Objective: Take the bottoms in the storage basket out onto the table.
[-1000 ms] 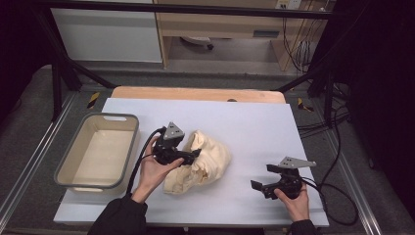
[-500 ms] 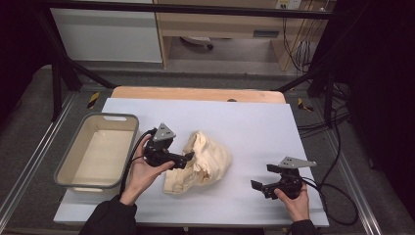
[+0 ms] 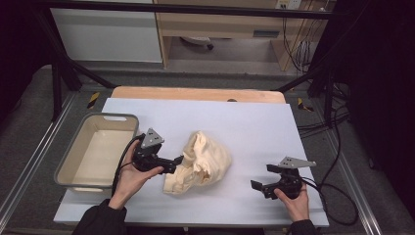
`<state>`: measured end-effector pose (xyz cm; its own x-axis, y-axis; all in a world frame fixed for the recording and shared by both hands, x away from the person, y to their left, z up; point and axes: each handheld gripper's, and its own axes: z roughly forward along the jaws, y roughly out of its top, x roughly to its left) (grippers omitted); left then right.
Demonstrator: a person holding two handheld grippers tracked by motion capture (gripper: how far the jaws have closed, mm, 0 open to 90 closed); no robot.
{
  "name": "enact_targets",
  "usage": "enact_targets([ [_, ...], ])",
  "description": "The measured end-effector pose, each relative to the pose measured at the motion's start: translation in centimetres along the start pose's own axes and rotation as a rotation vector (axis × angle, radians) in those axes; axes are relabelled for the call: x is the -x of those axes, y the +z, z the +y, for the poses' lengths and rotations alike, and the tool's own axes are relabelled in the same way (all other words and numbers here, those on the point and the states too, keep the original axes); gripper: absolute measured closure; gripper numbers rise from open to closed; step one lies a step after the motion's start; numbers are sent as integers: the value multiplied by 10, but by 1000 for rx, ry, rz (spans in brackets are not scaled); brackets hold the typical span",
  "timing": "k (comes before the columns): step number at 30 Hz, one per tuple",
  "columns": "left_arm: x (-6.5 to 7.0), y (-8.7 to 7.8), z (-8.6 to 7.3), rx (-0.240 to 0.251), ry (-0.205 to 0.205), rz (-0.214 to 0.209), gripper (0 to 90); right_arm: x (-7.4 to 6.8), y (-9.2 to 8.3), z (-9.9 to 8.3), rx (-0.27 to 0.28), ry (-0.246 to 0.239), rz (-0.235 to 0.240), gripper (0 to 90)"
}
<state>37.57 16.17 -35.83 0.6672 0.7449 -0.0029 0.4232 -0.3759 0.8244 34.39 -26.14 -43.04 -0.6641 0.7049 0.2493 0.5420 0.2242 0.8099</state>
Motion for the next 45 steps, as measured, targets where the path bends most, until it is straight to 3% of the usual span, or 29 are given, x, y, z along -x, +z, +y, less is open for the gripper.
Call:
enact_targets([
  [18,-15,-29,-26,1,7,29,12,0,0,0,-1,0,-1,5],
  [45,-49,-62,-65,10,-33,102,0,0,0,0,-2,0,-1,5],
])
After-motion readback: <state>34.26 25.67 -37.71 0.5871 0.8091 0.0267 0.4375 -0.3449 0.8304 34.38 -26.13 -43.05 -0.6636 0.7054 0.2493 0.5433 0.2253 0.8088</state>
